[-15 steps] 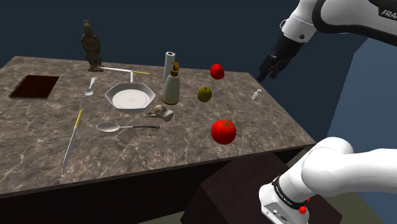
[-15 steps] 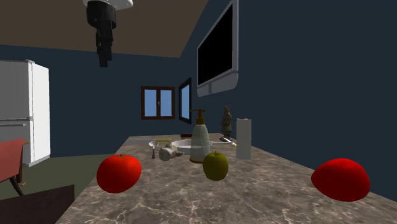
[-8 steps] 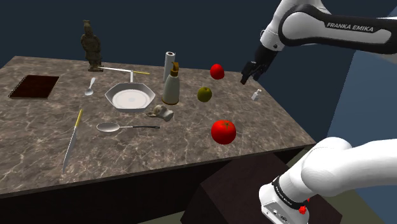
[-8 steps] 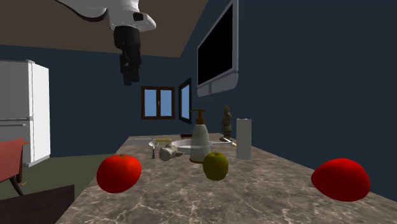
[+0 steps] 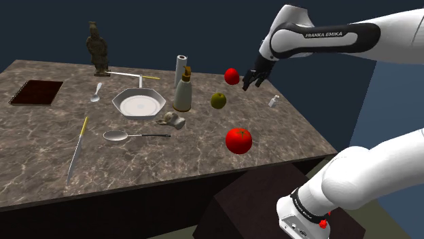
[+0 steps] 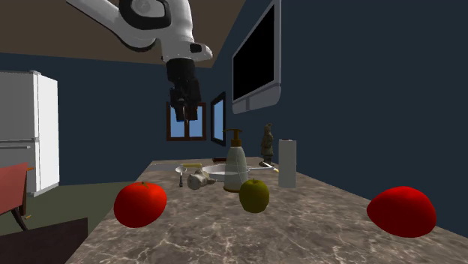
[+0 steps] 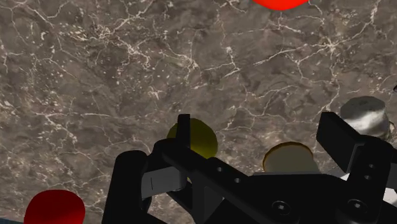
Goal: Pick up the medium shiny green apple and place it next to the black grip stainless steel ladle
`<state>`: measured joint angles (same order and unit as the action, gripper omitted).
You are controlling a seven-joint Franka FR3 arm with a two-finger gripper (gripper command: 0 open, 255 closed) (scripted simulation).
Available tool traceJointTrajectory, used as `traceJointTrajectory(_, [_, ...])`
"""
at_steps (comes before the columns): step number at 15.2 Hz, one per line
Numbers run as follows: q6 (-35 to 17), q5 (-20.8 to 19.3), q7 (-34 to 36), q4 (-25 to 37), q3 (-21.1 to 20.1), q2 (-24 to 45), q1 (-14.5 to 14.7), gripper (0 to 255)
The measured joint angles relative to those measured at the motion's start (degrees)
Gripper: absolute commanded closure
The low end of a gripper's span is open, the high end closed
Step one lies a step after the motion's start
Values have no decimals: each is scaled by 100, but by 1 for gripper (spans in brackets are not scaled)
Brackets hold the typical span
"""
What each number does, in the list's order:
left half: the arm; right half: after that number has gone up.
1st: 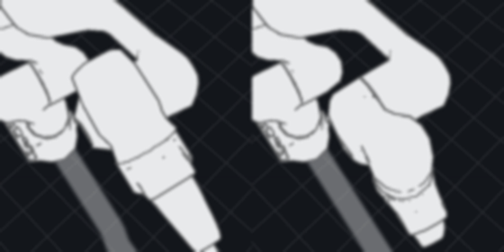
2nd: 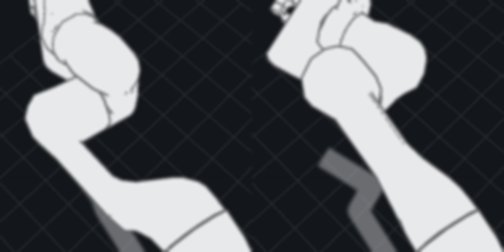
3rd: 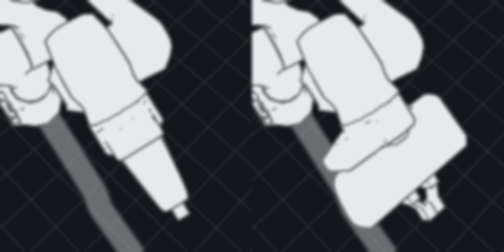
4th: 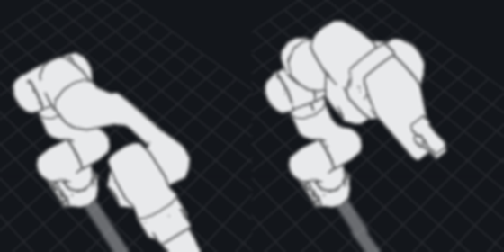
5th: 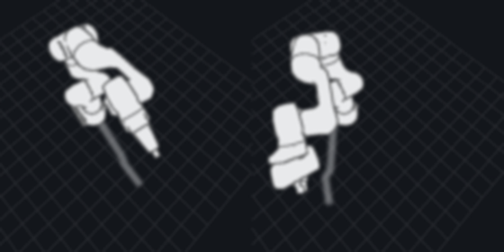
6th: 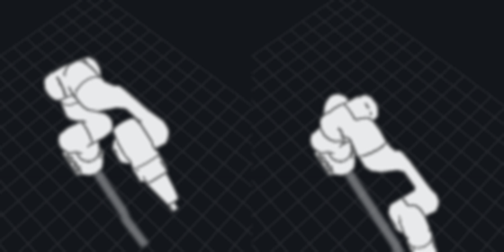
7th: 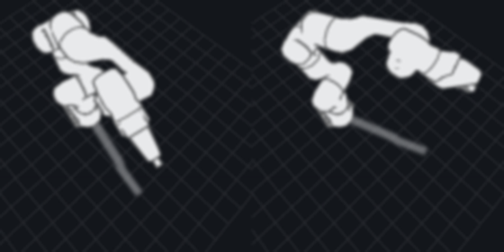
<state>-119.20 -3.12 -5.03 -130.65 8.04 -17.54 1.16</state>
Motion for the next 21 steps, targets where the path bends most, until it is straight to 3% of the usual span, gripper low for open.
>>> traceJointTrajectory(10, [-1180, 364, -496, 1101, 195, 2124, -33, 0])
traceJointTrajectory(17, [-1542, 709, -812, 2400, 156, 3690, -182, 0])
traceJointTrajectory(21, [-1702, 785, -879, 2604, 127, 4042, -234, 0])
